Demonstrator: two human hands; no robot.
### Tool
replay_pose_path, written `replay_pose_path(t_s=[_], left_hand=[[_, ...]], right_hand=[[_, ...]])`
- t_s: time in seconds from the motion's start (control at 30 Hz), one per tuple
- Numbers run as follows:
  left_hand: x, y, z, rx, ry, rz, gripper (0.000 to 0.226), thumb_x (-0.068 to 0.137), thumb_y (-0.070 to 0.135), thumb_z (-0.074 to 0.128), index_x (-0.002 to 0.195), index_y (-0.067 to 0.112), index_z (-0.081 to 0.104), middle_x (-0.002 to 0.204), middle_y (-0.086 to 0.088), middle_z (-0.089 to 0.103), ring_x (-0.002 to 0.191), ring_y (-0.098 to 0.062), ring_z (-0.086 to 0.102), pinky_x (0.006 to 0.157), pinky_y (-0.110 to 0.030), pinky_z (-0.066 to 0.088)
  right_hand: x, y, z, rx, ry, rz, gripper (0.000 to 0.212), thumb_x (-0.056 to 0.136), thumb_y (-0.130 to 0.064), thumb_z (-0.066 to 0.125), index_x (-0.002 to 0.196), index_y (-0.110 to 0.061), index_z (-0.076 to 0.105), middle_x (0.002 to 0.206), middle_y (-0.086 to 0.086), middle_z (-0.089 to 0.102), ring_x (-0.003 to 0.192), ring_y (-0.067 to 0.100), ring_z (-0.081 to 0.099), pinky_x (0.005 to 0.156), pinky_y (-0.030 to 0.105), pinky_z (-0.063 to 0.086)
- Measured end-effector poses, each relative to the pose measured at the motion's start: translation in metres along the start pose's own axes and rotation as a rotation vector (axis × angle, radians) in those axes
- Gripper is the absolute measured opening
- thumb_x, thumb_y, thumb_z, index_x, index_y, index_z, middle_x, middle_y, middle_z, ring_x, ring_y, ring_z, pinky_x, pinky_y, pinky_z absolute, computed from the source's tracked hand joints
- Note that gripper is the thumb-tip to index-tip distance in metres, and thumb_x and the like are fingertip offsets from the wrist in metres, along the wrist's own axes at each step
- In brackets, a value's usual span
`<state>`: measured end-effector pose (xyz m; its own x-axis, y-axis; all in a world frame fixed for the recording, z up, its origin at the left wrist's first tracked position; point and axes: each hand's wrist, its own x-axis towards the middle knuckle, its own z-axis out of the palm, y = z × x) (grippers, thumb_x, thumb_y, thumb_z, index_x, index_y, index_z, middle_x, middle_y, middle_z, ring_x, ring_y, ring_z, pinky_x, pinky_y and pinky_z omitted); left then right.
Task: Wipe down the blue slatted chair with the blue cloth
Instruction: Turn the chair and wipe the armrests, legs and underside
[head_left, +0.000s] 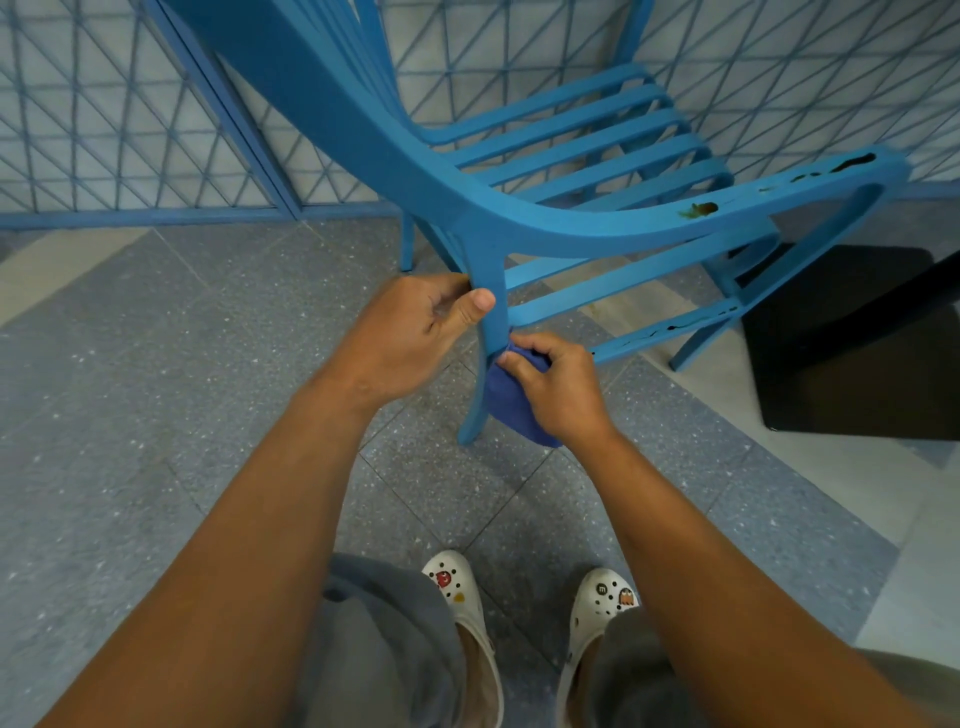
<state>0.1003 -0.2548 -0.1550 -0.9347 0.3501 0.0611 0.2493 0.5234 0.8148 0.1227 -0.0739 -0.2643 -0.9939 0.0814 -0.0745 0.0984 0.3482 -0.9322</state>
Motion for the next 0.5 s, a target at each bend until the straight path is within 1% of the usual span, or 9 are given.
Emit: replay_pose_path(t_s=[0.03,0.07,0.13,0.17,0.2,0.27,0.33,0.43,0.5], left_hand=[[0.000,0.003,-0.003,-0.017,0.036,0.028,0.035,0.101,0.042,0.052,0.123,0.022,0.071,0.100,0.031,0.067,0.096,0.020,0.062,0.080,-0.005,0.045],[0.000,0.005,-0.007,-0.034,0.086,0.061,0.031,0.102,0.040,0.053,0.120,0.022,0.072,0.101,0.026,0.070,0.098,0.013,0.066,0.083,-0.012,0.050],[0.001,0.011,-0.013,-0.052,0.206,0.120,0.034,0.103,0.041,0.052,0.114,0.016,0.074,0.099,0.012,0.075,0.096,-0.002,0.071,0.084,-0.029,0.057],[0.001,0.013,-0.015,-0.062,0.259,0.139,0.037,0.102,0.042,0.052,0.113,0.014,0.073,0.099,0.009,0.075,0.096,-0.005,0.072,0.084,-0.033,0.058],[0.002,0.015,-0.016,-0.081,0.298,0.151,0.036,0.102,0.042,0.053,0.115,0.014,0.072,0.100,0.009,0.075,0.097,-0.004,0.072,0.085,-0.033,0.059],[0.002,0.020,-0.017,-0.138,0.335,0.158,0.030,0.101,0.035,0.058,0.117,0.012,0.070,0.106,0.009,0.074,0.102,-0.003,0.071,0.088,-0.028,0.057],[0.001,0.025,-0.018,-0.217,0.366,0.164,0.022,0.099,0.027,0.063,0.116,0.013,0.069,0.107,0.011,0.073,0.105,-0.003,0.070,0.090,-0.025,0.055],[0.000,0.035,-0.023,-0.278,0.426,0.188,0.013,0.095,0.031,0.067,0.108,0.030,0.067,0.100,0.021,0.074,0.101,-0.005,0.072,0.089,-0.029,0.057],[0.000,0.040,-0.025,-0.251,0.435,0.191,0.012,0.096,0.030,0.067,0.107,0.027,0.068,0.097,0.018,0.074,0.096,-0.003,0.072,0.085,-0.027,0.057]], right_hand=[[-0.002,-0.010,-0.001,0.040,0.031,-0.006,0.013,0.090,-0.022,0.074,0.101,-0.017,0.077,0.097,-0.008,0.075,0.093,0.006,0.069,0.090,0.040,0.055],[-0.004,-0.022,-0.001,0.079,0.076,-0.027,0.012,0.089,-0.023,0.074,0.100,-0.017,0.076,0.096,-0.008,0.075,0.093,0.006,0.069,0.090,0.039,0.055],[-0.008,-0.050,-0.002,0.129,0.207,-0.111,0.011,0.087,-0.026,0.075,0.094,-0.018,0.072,0.092,-0.008,0.073,0.091,0.009,0.068,0.086,0.035,0.054],[-0.011,-0.064,-0.002,0.138,0.281,-0.164,0.012,0.086,-0.027,0.076,0.091,-0.018,0.070,0.091,-0.007,0.072,0.089,0.010,0.067,0.084,0.033,0.053],[-0.014,-0.077,-0.001,0.144,0.343,-0.216,0.013,0.085,-0.027,0.076,0.090,-0.017,0.068,0.090,-0.005,0.070,0.088,0.012,0.066,0.082,0.031,0.052],[-0.019,-0.097,0.000,0.160,0.424,-0.274,0.016,0.085,-0.027,0.076,0.088,-0.015,0.067,0.088,-0.004,0.069,0.086,0.013,0.065,0.079,0.029,0.051],[-0.024,-0.111,0.001,0.181,0.485,-0.270,0.018,0.085,-0.028,0.078,0.086,-0.014,0.067,0.085,-0.005,0.069,0.083,0.012,0.065,0.077,0.032,0.053],[-0.027,-0.129,-0.006,0.218,0.555,-0.227,0.021,0.083,-0.032,0.081,0.079,-0.015,0.069,0.076,-0.009,0.069,0.075,0.007,0.065,0.072,0.031,0.053],[-0.025,-0.137,-0.010,0.219,0.542,-0.212,0.023,0.083,-0.034,0.081,0.073,-0.018,0.067,0.070,-0.012,0.067,0.068,0.004,0.062,0.067,0.028,0.051]])
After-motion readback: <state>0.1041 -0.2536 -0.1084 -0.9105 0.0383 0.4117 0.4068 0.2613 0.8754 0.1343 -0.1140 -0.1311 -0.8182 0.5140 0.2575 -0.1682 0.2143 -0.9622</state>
